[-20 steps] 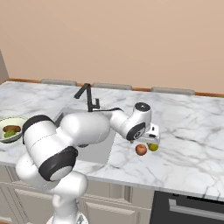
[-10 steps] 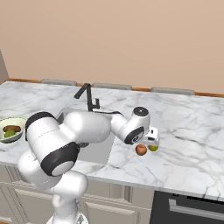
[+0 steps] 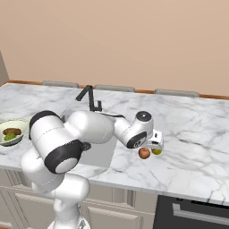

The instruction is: There is a mixed pile of frozen fruits and vegetables on the counter. Locate all the frozen vegetables and place the items in a bowl on the counter. Take all the frozen fruits and defrost them in a running sink.

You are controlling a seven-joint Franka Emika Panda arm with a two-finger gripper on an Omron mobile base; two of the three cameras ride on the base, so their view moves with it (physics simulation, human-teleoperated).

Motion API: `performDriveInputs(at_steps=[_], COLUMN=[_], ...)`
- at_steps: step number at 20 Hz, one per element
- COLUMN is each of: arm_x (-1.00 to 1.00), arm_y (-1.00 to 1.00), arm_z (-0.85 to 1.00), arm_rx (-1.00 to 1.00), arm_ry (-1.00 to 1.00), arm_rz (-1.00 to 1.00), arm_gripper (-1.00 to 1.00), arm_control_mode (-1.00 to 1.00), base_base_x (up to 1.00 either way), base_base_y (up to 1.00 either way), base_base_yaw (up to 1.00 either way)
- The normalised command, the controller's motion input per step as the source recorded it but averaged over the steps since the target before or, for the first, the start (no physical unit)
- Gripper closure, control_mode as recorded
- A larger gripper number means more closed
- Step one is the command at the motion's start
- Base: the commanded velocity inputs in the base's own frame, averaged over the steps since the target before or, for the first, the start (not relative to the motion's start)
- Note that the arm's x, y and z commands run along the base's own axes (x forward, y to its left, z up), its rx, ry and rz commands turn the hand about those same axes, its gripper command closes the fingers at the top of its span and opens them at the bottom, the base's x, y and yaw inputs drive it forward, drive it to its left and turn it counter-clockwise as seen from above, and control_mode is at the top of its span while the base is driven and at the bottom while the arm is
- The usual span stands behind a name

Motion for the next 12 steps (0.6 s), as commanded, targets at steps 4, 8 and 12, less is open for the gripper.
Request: performDriveInputs(at_steps=[4,8,12], arm_x=[0.00,0.00,0.00], arm_y=[-0.13,-0.01,0.00], arm_z=[-0.01,-0.07,-0.12], arm_rx=[0.00,0.00,0.00], arm_ry=[0.00,0.00,0.00], arm_rz=[0.00,0.00,0.00], arm_gripper=[-1.00,-1.00,-1.00], arm_control_mode=[-1.00,-1.00,-1.00], base_base_x=[0.00,0.00,0.00], base_base_y=[0.00,0.00,0.00], base_base_yaw=[0.00,0.00,0.00])
